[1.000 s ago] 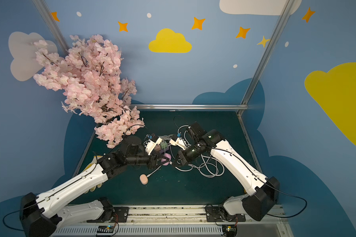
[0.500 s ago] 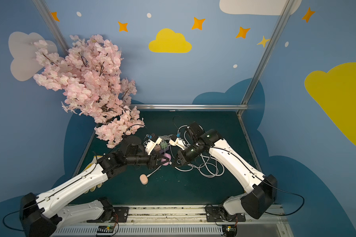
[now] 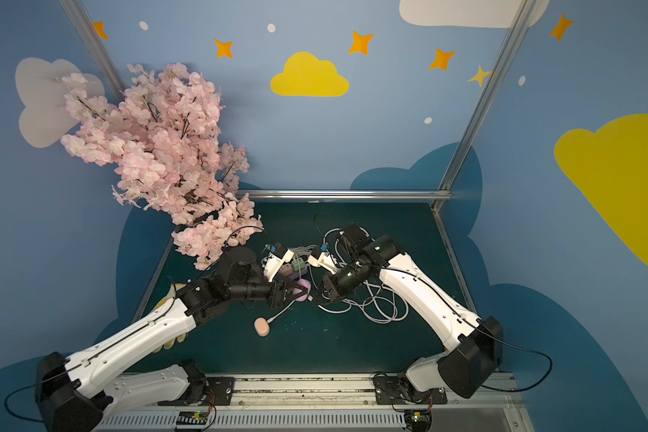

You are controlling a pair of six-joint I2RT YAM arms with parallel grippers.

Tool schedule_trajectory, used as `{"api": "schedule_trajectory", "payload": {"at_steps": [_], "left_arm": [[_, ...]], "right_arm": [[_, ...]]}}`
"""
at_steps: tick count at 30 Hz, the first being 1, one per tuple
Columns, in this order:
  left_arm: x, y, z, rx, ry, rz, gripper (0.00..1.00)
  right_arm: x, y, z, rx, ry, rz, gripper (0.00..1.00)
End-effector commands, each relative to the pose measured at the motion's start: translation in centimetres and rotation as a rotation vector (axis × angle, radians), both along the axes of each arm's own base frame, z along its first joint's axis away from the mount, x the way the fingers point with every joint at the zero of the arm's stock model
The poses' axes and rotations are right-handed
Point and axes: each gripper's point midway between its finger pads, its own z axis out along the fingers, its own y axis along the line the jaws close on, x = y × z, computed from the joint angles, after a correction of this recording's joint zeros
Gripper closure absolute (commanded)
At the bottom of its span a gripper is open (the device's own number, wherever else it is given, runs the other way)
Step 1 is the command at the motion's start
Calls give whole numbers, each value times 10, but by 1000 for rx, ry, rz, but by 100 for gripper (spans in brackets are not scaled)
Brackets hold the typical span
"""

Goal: Charge the bluetooth headset
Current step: Insert the charging cable into the bluetooth headset.

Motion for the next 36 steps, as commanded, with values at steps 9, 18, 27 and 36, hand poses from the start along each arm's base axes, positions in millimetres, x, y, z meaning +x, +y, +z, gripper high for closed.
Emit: {"api": "schedule_trajectory", "payload": {"at_steps": [9, 18, 27, 36], "left_arm": [[-11, -7, 10, -41, 10, -65, 97], [-11, -6, 6, -29, 17, -64, 97], [-15, -4, 17, -54, 7, -70, 97], [-13, -6, 21, -63, 2, -69, 97]], "right_arm": [[9, 9, 17, 45, -31, -3, 100], [10, 7, 18, 34, -36, 0, 100], [17, 0, 2, 1, -10, -25, 100], [13, 4, 1, 14, 11, -7, 100]]}}
